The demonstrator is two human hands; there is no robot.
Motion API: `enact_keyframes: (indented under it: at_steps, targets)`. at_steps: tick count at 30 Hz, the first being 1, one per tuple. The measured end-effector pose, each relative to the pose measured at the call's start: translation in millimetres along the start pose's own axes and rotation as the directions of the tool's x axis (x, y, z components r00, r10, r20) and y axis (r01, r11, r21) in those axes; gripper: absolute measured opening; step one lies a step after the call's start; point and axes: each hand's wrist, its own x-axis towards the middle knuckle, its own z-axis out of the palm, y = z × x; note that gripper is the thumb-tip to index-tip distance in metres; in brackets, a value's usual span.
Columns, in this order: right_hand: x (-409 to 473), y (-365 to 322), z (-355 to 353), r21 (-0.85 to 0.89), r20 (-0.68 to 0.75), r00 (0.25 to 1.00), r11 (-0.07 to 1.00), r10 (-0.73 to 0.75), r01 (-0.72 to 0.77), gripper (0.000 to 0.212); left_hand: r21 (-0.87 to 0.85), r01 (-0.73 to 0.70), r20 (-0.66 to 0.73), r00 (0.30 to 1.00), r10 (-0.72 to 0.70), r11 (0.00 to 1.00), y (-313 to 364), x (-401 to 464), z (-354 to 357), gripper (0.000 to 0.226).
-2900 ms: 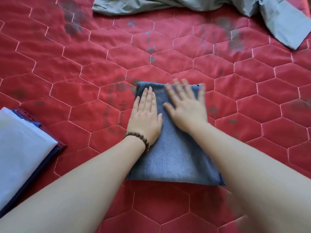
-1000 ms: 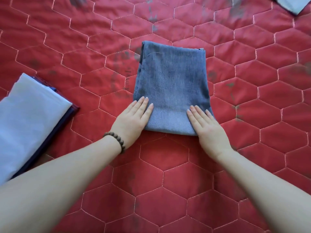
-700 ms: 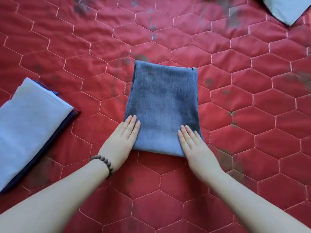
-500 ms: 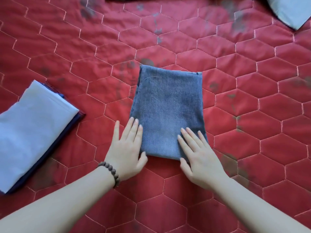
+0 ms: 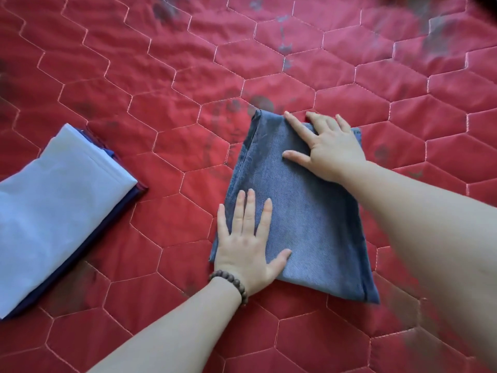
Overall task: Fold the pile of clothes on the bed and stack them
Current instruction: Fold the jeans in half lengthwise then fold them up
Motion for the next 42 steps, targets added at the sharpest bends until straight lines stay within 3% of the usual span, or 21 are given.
enact_keyframes:
  at_steps: [7,11,14,16,18,20,22,24,25,27,32,35,38,40,42]
  targets:
    - [-17.4,14.8,1.7,-0.021,-0.103,0.993,0.998,0.061,-0.063,0.068,-0.007,-0.100,-0.057,0.993,0.099,0.995,-15.1,3.6,-0.7,0.090]
    - [-53.3,7.0,12.6,0.013,-0.085,0.957,0.961,0.277,-0.277,0.069,0.046,-0.338,-0.086,0.936,0.340,0.940,-60.8,26.8,-7.9,0.074]
    - [-83.7,-17.6,18.9,0.076,-0.020,0.853,0.851,0.522,-0.519,0.072,0.140,-0.430,-0.069,0.894,0.442,0.892,-99.3,56.0,-19.3,0.062]
    - [-98.4,-39.7,24.4,0.128,0.060,0.767,0.757,0.639,-0.641,0.071,0.156,-0.351,-0.066,0.929,0.364,0.923,-115.9,64.0,-25.9,0.064]
    - [-107.3,-56.5,26.0,0.189,0.106,0.711,0.688,0.696,-0.701,0.071,0.043,-0.122,-0.100,0.987,0.126,0.992,-120.1,51.0,-29.9,0.065]
    - [-113.3,-62.8,24.8,0.216,0.103,0.716,0.687,0.691,-0.694,0.072,-0.186,0.131,-0.141,0.977,-0.158,0.974,-110.8,22.9,-32.0,0.061]
    - [-117.7,-62.8,18.7,0.245,0.074,0.755,0.722,0.651,-0.647,0.073,-0.436,0.315,-0.109,0.912,-0.397,0.843,-92.8,-3.9,-34.0,0.053]
    - [-120.2,-62.1,10.1,0.342,0.055,0.778,0.721,0.625,-0.603,0.072,-0.633,0.447,0.015,0.824,-0.567,0.633,-75.2,-17.6,-37.6,0.049]
    - [-121.1,-62.7,6.4,0.400,0.064,0.785,0.705,0.617,-0.586,0.072,-0.681,0.479,0.071,0.796,-0.601,0.554,-69.1,-20.1,-38.3,0.048]
    - [-121.7,-64.4,1.8,0.487,0.065,0.801,0.682,0.596,-0.546,0.070,-0.731,0.465,0.102,0.798,-0.594,0.499,-66.1,-17.5,-39.1,0.046]
    - [-85.2,-80.1,-11.2,0.596,-0.052,0.845,0.695,0.532,-0.401,0.040,-0.744,0.318,-0.064,0.841,-0.537,0.587,-105.0,18.6,-60.8,0.047]
    - [-26.9,-90.1,-36.0,0.605,-0.152,0.869,0.740,0.470,-0.294,0.028,-0.724,0.301,-0.144,0.814,-0.563,0.621,-143.0,49.9,-86.7,0.050]
    - [34.6,-96.4,-60.6,0.613,-0.186,0.900,0.762,0.395,-0.208,0.030,-0.722,0.336,-0.189,0.745,-0.640,0.605,-179.3,75.0,-106.1,0.055]
    - [65.1,-96.9,-62.4,0.513,-0.129,0.942,0.833,0.311,-0.205,0.040,-0.626,0.457,-0.173,0.708,-0.685,0.631,-200.0,85.9,-106.1,0.061]
    - [82.8,-95.2,-55.2,0.290,-0.071,0.970,0.935,0.232,-0.202,0.053,-0.476,0.586,-0.110,0.700,-0.706,0.655,-211.3,94.8,-100.5,0.068]
